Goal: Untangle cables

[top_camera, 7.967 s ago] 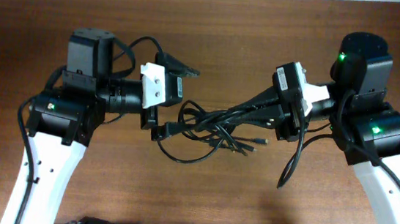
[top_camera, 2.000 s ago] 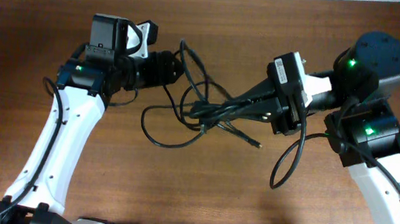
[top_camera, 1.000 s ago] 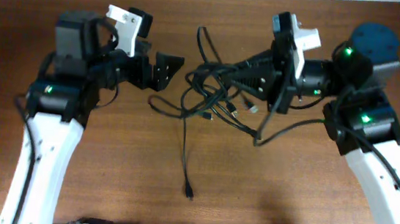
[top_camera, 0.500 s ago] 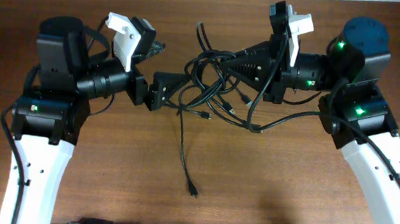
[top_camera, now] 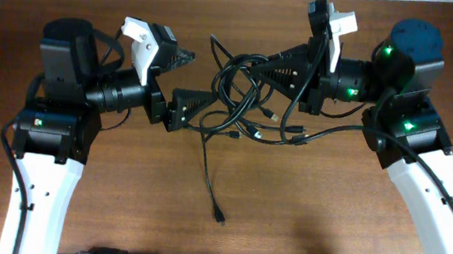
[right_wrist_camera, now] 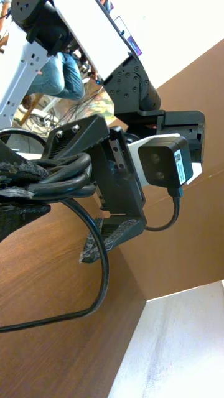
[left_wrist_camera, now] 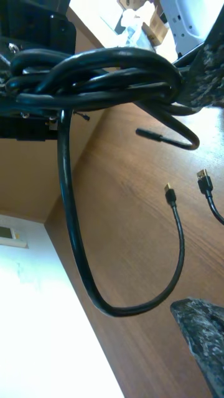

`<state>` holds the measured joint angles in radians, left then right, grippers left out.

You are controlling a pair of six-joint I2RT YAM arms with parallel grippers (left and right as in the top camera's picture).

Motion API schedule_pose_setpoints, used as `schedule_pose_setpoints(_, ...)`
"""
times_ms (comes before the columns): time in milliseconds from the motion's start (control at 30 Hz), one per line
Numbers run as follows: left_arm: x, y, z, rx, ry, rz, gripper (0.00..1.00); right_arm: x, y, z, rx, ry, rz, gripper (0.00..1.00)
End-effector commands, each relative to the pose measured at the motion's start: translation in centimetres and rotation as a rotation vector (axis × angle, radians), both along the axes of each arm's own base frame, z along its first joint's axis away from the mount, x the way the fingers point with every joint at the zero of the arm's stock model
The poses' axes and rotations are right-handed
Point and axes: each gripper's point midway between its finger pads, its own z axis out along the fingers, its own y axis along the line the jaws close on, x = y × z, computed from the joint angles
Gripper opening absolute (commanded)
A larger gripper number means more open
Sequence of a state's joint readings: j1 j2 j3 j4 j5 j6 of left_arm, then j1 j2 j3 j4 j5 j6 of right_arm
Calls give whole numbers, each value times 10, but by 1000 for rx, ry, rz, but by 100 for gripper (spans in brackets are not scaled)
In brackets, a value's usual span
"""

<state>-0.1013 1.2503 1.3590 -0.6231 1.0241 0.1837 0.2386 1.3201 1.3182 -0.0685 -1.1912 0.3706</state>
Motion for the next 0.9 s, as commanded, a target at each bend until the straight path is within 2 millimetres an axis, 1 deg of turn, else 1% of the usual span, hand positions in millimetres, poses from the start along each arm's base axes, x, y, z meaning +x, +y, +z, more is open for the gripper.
schedule_pose_setpoints(0,-15,-8,11,-38,-25,-84,99,12,-8,7,3,-23,-75,4)
schedule_pose_setpoints(133,-14,-8,13,-39,-43,-83,99,15,-18,7,4,-17,-83,4)
schedule_pose_setpoints(333,-12,-8,16,-41,-70,-84,99,15,-18,7,4,-18,-78,4)
schedule_pose_setpoints(533,-10,-10,17,-39,-85,-84,99,2,-9,8,8,-23,-15,4)
schedule_pose_setpoints(733,-19,-25,18,-42,-94,-137,99,-15,9,12,18,-57,67,4)
schedule_pose_setpoints(833,-20,-28,20,-44,-104,-148,100,-20,13,12,18,-56,90,4)
schedule_pose_setpoints(867,-20,-28,20,-44,-105,-148,98,-22,13,12,19,-56,99,4)
